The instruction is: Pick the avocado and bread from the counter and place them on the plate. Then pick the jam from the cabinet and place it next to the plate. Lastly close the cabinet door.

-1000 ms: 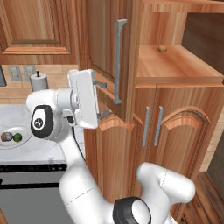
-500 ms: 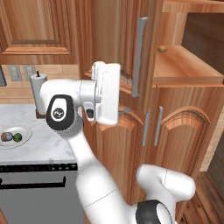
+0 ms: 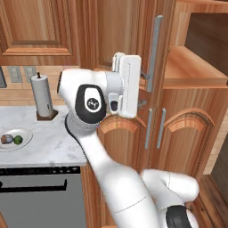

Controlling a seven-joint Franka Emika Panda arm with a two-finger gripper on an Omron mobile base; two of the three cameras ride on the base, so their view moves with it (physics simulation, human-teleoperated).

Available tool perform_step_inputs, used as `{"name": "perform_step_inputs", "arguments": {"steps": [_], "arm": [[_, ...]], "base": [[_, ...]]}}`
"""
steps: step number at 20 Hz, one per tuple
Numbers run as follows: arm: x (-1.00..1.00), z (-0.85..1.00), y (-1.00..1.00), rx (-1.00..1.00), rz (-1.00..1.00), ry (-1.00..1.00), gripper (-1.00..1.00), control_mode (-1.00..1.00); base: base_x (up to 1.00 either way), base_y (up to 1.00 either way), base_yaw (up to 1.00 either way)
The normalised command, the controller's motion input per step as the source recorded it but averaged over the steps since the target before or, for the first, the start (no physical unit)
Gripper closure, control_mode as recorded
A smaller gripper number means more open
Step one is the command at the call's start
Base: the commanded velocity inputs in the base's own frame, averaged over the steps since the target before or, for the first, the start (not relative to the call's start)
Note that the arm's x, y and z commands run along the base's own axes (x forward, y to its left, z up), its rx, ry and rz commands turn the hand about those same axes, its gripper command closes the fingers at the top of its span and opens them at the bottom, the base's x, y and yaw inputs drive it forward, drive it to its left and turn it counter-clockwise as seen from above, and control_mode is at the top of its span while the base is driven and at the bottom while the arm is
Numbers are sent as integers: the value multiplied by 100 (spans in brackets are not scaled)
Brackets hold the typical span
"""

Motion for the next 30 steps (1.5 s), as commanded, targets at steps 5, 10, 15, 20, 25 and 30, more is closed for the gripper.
{"name": "perform_step_inputs", "arguments": {"steps": [5, 10, 15, 20, 25, 30], "arm": [[94, -20, -43, 5, 40, -17, -100, -100], [100, -29, -38, 3, 42, -17, -100, -100], [100, -33, -41, 3, 43, -17, -100, -100], [100, -36, -40, 3, 42, -14, -100, -100], [100, -31, -38, 3, 40, -10, -100, -100], [94, -15, -27, 4, 37, -4, -100, -100]], "base": [[0, 0, 0], [0, 0, 0], [0, 0, 0], [0, 0, 0], [0, 0, 0], [0, 0, 0]]}}
